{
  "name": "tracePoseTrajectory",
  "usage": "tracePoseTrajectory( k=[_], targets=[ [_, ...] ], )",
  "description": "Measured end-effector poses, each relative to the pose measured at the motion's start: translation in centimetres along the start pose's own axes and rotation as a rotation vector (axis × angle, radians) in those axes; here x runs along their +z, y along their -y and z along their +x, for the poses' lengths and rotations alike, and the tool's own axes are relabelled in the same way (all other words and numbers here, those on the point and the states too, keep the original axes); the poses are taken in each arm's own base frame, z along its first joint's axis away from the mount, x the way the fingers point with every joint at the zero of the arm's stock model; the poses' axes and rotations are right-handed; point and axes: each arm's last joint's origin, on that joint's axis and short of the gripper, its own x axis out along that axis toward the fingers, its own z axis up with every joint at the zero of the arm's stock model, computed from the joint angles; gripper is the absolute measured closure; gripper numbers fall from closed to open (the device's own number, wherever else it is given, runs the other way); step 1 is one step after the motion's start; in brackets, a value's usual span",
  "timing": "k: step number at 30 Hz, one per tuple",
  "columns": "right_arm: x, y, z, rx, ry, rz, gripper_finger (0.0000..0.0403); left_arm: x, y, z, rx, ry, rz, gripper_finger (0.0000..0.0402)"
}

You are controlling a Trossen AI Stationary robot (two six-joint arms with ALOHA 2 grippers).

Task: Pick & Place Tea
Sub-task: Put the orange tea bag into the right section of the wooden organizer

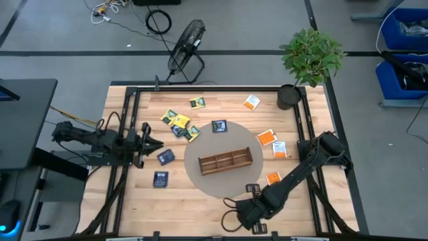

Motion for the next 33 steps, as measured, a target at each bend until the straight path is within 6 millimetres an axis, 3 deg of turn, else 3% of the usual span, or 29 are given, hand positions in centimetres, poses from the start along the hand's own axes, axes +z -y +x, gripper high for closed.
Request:
tracePoseTrajectory(
  k=[9,12,17,26,33],
  targets=[
    [1.6,1.9,-0.2,0.046,0.013,-0.031,0.0403,0.2,0.1,0.0,-0.026,0.022,-0.098,0.0351],
    [2.2,2.4,-0.2,0.067,0.034,-0.049,0.0403,0.5,-0.1,0.0,0.05,0.055,-0.111,0.0351],
    [3.1,3.2,-0.4,0.104,0.071,-0.082,0.0403,0.5,-0.1,0.0,0.057,0.053,-0.07,0.0351],
    [4.8,5.1,-0.7,0.201,0.104,-0.115,0.0403,-0.7,0.3,0.7,-0.041,-0.081,0.006,0.0351],
    [5.1,6.2,-0.9,0.228,0.088,-0.099,0.0403,-1.8,0.3,1.5,-0.012,-0.173,0.062,0.0351]
  ],
)
